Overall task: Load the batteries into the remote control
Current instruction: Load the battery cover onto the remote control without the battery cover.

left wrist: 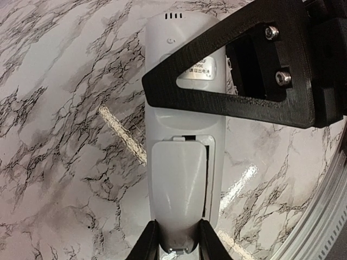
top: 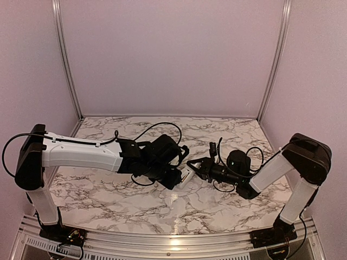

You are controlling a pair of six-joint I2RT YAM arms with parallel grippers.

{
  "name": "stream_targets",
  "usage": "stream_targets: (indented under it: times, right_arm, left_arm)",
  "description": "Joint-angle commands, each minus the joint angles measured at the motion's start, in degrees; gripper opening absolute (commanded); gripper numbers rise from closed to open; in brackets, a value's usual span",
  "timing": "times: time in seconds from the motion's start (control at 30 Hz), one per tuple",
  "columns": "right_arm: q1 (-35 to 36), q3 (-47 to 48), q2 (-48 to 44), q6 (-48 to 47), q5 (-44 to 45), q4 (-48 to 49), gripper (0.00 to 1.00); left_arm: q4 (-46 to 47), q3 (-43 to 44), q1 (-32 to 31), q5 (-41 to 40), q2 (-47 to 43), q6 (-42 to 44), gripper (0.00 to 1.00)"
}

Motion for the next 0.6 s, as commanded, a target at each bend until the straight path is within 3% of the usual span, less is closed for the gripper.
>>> stream_targets:
  times: [0.0, 0.57]
  right_arm:
    - [0.8, -0.2, 0.7, 0.8, 0.4, 4.7, 0.0]
    - [1.6, -0.1, 0.3, 0.1, 1.9, 4.0, 0.0]
  left_arm:
    - [-2.3, 1.4, -0.1, -0.8, 1.6, 0.4, 0.21]
    - [-3.5, 3.9, -0.1, 0.9, 3.6, 0.8, 0.21]
